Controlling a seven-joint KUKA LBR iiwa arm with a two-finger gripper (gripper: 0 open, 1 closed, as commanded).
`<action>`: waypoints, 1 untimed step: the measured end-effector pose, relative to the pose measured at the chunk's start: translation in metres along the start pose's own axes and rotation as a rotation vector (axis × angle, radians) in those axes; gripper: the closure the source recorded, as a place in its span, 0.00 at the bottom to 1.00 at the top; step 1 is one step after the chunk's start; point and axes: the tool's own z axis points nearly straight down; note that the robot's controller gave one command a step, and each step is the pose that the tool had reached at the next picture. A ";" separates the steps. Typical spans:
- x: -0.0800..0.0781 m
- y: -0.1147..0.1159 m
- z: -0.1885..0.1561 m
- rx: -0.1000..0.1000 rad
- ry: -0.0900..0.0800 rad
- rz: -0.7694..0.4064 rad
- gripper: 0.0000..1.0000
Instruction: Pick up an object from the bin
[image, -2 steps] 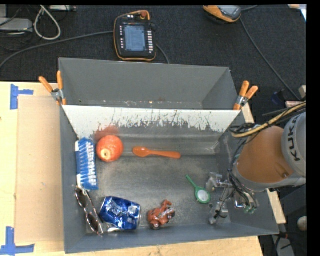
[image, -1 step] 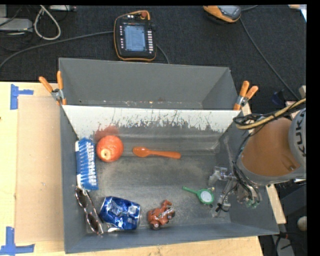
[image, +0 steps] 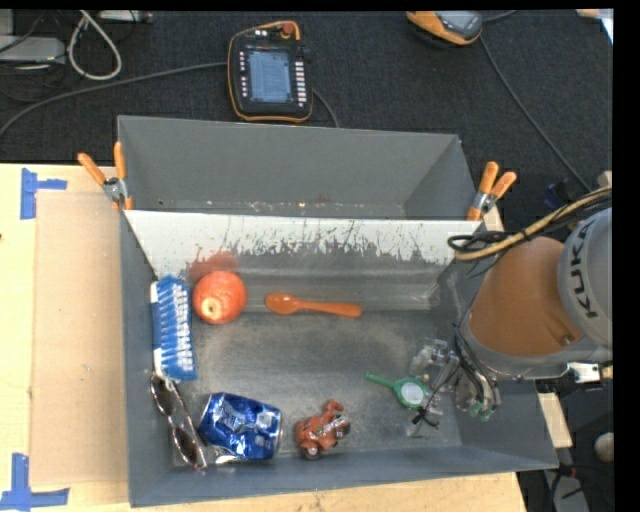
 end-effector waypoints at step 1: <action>0.001 -0.006 0.030 0.002 -0.010 -0.077 0.00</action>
Offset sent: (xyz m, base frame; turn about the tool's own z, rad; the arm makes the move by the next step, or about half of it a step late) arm 0.0070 -0.0147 -0.0288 0.0940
